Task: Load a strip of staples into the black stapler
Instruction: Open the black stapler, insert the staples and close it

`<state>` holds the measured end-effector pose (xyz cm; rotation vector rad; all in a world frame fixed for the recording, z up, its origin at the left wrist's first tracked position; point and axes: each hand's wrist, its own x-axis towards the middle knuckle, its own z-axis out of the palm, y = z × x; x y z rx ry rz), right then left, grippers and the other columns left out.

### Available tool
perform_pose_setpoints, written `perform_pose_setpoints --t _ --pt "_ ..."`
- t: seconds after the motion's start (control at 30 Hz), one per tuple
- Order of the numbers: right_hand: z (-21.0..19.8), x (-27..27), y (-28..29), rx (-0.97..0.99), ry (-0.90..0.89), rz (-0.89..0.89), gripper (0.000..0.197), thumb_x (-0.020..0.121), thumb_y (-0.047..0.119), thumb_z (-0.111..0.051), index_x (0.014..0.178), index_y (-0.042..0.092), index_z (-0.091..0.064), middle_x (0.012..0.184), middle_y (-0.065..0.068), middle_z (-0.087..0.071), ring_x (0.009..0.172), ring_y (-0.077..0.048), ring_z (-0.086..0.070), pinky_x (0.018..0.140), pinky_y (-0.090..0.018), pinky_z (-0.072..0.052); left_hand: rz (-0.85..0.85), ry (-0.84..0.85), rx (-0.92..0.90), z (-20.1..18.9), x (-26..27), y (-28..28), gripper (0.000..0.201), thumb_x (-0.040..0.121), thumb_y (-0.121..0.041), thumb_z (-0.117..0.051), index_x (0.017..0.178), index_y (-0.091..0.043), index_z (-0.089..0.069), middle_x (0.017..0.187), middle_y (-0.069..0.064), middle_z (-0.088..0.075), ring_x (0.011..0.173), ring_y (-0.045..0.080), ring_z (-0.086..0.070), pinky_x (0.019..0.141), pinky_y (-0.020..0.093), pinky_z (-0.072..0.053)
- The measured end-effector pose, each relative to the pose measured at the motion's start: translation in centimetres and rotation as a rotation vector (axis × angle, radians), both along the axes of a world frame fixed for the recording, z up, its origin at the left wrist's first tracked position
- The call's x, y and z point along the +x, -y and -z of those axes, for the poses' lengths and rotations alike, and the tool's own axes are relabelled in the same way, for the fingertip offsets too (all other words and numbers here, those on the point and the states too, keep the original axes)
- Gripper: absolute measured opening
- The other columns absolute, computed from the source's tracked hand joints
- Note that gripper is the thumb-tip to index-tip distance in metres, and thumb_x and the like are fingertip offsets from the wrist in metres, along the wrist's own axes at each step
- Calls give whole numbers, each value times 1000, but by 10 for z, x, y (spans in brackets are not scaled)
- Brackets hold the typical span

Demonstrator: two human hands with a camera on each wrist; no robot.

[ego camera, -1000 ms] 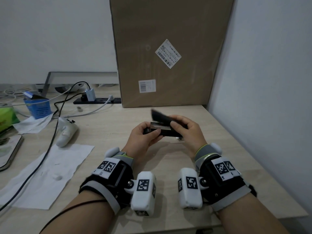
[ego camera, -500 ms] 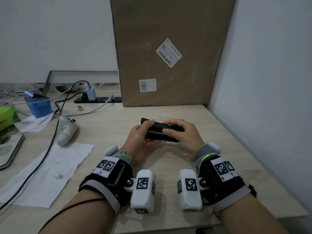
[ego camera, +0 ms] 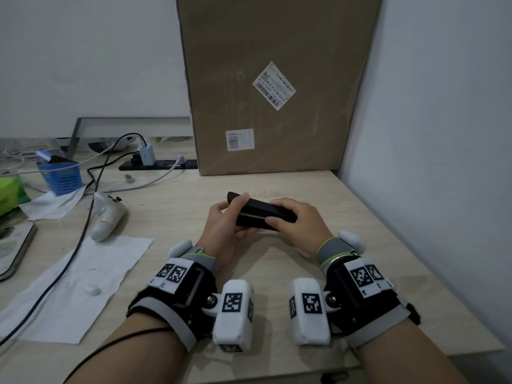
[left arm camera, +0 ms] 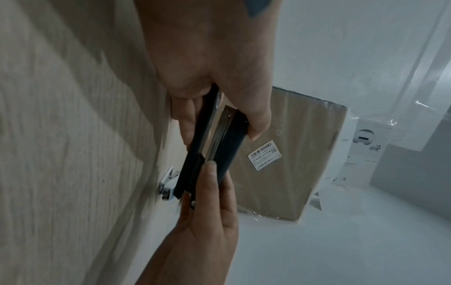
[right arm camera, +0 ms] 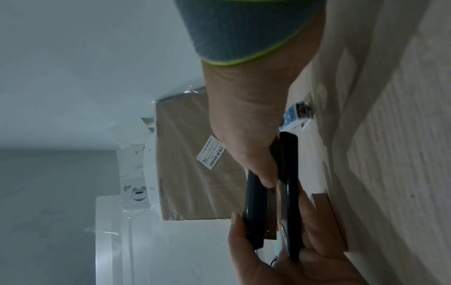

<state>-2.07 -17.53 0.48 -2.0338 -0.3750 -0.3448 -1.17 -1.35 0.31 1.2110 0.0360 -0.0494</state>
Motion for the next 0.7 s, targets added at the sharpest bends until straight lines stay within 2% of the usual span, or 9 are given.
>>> perform_pose_setpoints --t 0.07,0.2,0.27,0.33,0.37,0.4,0.5,0.6,0.7 --pt "-1 -1 2 -39 52 45 22 79 19 -68 101 21 -68 92 6 -69 87 -9 -62 73 -6 -42 11 13 6 -1 1 1 74 76 -47 -69 128 -4 -40 118 19 -62 97 31 -71 73 35 -59" --pt "-3 2 9 74 140 289 18 76 25 -71 92 17 -67 86 -1 -71 80 -16 -64 72 -26 -50 -95 71 27 -10 -3 4 35 88 -45 -54 110 -19 -47 118 8 -59 93 27 -70 71 37 -60" --pt "-5 7 17 198 146 511 21 75 28 -72 88 13 -65 85 -6 -70 78 -22 -64 69 -30 -49 -222 97 60 -12 -4 2 25 92 -31 -52 110 -15 -48 117 9 -58 88 24 -65 60 32 -59" --pt "-6 11 29 311 107 752 24 76 27 -69 88 9 -61 88 -12 -69 83 -29 -62 72 -33 -45 -358 162 174 -11 -3 -2 23 90 -16 -51 112 -10 -50 112 10 -56 90 23 -60 48 18 -51" --pt "-4 13 37 352 69 834 23 76 25 -68 88 8 -59 88 -13 -68 85 -31 -61 74 -35 -45 -421 204 297 -8 0 -5 23 89 -13 -51 112 -10 -52 109 8 -56 95 24 -60 52 17 -49" --pt "-1 15 44 372 21 884 22 77 24 -65 89 7 -57 84 -14 -65 84 -33 -61 74 -38 -46 -463 230 453 -4 3 -9 25 87 -13 -52 111 -10 -55 109 5 -58 101 25 -59 62 20 -47" --pt "12 25 61 297 -129 936 26 79 24 -59 91 0 -56 76 -15 -62 72 -36 -60 69 -41 -51 -458 171 823 5 8 -17 32 81 -16 -55 112 -12 -60 122 10 -58 113 29 -54 90 36 -44" --pt "17 30 68 216 -188 968 25 81 23 -57 93 2 -56 82 -16 -65 74 -34 -58 81 -40 -47 -387 87 976 7 8 -19 35 79 -23 -58 113 -16 -62 129 13 -54 118 35 -50 99 47 -40" --pt "19 32 70 152 -230 968 22 83 23 -59 95 6 -53 81 -12 -60 77 -31 -51 102 -45 -32 -276 51 1002 8 5 -19 50 70 -37 -57 117 -19 -60 131 8 -55 115 31 -54 101 47 -37"
